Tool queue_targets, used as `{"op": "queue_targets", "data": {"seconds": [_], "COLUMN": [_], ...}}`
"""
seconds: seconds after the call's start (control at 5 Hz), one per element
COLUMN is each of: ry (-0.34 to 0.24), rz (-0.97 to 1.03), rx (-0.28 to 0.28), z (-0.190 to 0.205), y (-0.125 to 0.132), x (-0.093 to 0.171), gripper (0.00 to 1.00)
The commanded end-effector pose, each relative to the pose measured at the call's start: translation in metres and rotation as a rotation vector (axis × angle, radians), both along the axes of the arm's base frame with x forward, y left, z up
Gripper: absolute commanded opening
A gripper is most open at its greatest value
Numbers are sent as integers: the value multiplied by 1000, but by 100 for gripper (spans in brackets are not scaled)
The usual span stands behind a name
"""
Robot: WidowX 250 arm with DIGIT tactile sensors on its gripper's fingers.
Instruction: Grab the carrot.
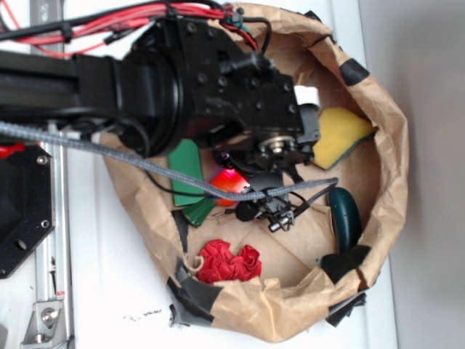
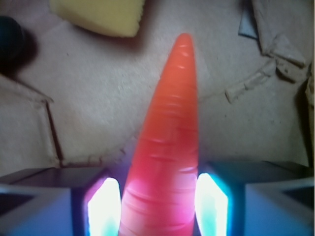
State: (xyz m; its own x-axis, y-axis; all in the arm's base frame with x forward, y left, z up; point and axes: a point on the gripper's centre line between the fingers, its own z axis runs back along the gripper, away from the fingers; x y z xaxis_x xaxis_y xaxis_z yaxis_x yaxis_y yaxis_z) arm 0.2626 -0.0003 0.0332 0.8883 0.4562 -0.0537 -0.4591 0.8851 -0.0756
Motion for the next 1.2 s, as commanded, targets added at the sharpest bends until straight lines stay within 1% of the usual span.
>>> {"op": "queue_targets", "data": {"seconds": [0.0,0.2,0.4,0.6,0.8,1.0], "ry": [-98,-115,-108,-55,-89,-94], "rz": [-180,-253,-318,-393,-423,-418], "rx": [38,75,54,74,62,100], "z": [40,72,89,122,141,143], "y": [13,13,15,16,13,12], "x": [6,12,17,17,12,6], "gripper": [0,0,0,0,0,0]}}
